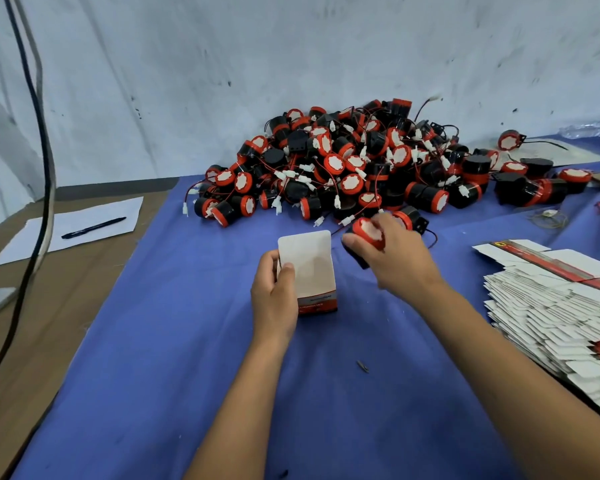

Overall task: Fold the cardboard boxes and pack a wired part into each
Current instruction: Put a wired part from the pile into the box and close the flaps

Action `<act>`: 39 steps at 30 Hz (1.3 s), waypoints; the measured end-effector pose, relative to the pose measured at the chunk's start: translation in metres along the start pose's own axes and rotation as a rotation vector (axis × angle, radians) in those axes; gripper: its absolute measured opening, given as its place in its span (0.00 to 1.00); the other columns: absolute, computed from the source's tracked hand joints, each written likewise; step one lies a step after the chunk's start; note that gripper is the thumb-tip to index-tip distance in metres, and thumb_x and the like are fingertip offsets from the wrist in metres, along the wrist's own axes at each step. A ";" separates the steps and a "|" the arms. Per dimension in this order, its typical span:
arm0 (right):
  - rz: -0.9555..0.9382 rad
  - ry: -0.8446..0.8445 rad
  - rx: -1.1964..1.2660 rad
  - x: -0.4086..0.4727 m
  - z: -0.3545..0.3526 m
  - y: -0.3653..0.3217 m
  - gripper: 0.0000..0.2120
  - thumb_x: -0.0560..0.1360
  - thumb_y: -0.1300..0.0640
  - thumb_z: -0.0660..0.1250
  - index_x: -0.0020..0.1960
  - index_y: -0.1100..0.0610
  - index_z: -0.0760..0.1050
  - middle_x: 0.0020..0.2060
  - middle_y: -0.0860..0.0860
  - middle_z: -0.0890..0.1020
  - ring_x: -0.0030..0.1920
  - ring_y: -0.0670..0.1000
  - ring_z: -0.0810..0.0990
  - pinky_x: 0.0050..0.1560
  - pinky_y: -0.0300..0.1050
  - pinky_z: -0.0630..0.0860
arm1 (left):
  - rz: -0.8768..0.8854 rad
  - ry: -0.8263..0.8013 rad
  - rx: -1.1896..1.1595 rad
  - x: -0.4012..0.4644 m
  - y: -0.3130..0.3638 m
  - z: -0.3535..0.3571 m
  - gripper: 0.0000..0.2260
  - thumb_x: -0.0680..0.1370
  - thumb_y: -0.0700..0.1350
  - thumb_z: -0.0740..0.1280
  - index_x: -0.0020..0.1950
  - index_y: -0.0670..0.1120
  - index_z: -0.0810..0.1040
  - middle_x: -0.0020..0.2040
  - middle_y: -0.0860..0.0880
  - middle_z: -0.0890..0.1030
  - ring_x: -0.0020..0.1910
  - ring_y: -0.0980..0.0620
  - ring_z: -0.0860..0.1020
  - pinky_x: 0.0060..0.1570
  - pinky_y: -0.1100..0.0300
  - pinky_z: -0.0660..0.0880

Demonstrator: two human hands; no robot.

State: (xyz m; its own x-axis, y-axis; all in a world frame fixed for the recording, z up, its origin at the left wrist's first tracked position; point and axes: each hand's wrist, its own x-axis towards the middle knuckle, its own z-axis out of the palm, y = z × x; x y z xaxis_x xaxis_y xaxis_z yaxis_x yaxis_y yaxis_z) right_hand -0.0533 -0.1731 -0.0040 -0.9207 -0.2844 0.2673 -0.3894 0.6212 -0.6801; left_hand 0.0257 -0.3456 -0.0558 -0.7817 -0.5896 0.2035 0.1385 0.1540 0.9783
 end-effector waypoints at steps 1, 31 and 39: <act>-0.097 0.082 0.094 -0.007 -0.005 -0.015 0.21 0.75 0.33 0.66 0.56 0.47 0.69 0.44 0.41 0.77 0.45 0.47 0.78 0.37 0.44 0.75 | 0.000 -0.012 -0.044 -0.001 0.001 0.001 0.10 0.75 0.50 0.59 0.50 0.49 0.77 0.44 0.55 0.81 0.43 0.56 0.79 0.38 0.64 0.74; -0.215 -0.103 -0.671 -0.061 0.030 -0.058 0.13 0.75 0.56 0.63 0.59 0.53 0.74 0.60 0.55 0.65 0.60 0.57 0.64 0.57 0.46 0.67 | -0.050 -0.106 0.049 -0.005 0.001 0.006 0.10 0.75 0.33 0.69 0.52 0.45 0.81 0.46 0.49 0.86 0.45 0.50 0.83 0.45 0.51 0.81; -0.032 -0.147 -0.526 -0.049 -0.006 -0.074 0.07 0.73 0.64 0.64 0.44 0.57 0.66 0.39 0.54 0.74 0.36 0.55 0.71 0.27 0.44 0.58 | -0.063 -0.137 0.004 -0.007 0.005 0.005 0.10 0.75 0.35 0.75 0.54 0.44 0.81 0.47 0.50 0.86 0.43 0.55 0.84 0.41 0.62 0.81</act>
State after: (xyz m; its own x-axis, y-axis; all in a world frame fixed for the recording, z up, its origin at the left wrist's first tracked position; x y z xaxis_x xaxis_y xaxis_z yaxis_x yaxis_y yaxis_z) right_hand 0.0206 -0.2008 0.0377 -0.9091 -0.3853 0.1582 -0.4134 0.8810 -0.2301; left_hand 0.0288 -0.3371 -0.0524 -0.8646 -0.4842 0.1346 0.0849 0.1233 0.9887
